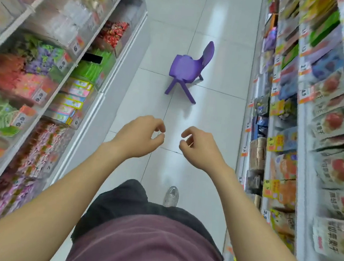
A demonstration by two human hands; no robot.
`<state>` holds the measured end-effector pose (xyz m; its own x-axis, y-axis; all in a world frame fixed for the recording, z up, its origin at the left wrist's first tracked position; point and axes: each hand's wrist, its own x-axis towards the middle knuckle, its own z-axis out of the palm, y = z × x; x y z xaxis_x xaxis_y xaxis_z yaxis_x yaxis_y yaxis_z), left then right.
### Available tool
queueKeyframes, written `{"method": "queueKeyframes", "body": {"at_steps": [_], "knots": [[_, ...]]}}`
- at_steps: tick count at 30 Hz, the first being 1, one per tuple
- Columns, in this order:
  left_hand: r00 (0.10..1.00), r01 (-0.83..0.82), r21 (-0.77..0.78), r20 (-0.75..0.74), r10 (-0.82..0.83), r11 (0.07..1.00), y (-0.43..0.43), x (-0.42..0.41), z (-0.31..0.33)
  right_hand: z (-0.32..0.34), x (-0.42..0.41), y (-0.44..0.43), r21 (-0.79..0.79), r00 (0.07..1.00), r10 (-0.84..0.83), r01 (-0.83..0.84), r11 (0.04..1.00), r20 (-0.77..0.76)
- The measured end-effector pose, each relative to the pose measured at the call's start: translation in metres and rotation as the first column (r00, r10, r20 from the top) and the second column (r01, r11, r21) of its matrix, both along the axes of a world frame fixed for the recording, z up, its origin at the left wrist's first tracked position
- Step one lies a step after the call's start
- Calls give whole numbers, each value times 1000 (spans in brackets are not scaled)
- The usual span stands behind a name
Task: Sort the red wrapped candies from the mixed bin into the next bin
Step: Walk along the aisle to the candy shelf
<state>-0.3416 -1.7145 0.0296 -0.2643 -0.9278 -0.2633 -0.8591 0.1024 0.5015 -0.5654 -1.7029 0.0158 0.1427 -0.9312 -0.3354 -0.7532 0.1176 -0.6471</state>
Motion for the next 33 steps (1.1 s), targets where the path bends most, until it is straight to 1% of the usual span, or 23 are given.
{"method": "queueKeyframes", "body": {"at_steps": [4, 10, 16, 19, 23, 24, 28, 31, 33], "knots": [[993, -113, 1, -43, 113, 994, -92, 20, -6, 10, 12, -123, -36, 996, 89, -89, 995, -5], [963, -241, -18, -128, 237, 970, -252, 69, -30, 8, 58, -300, -84, 988, 153, -151, 985, 11], [960, -259, 19, -107, 259, 966, -410, 116, -23, 17, 103, -456, -42, 983, 183, -183, 982, 17], [961, -256, 9, -106, 256, 967, -487, 136, -13, 17, 120, -530, -32, 979, 202, -202, 979, -1], [959, -268, 15, -91, 269, 963, -588, 170, -12, 4, 154, -636, 9, 974, 226, -226, 974, -9], [962, -260, 11, -87, 260, 965, -600, 175, -13, 1, 159, -649, 2, 970, 245, -245, 970, 3], [937, -343, 6, -61, 343, 939, -697, 219, -26, -14, 208, -768, -6, 945, 326, -326, 945, 3], [921, -387, 28, -36, 388, 922, -755, 250, -18, -11, 248, -846, -14, 922, 388, -388, 922, 9], [895, -442, 37, -48, 443, 896, -786, 273, -19, -11, 274, -891, -10, 895, 445, -445, 895, -1]]}}
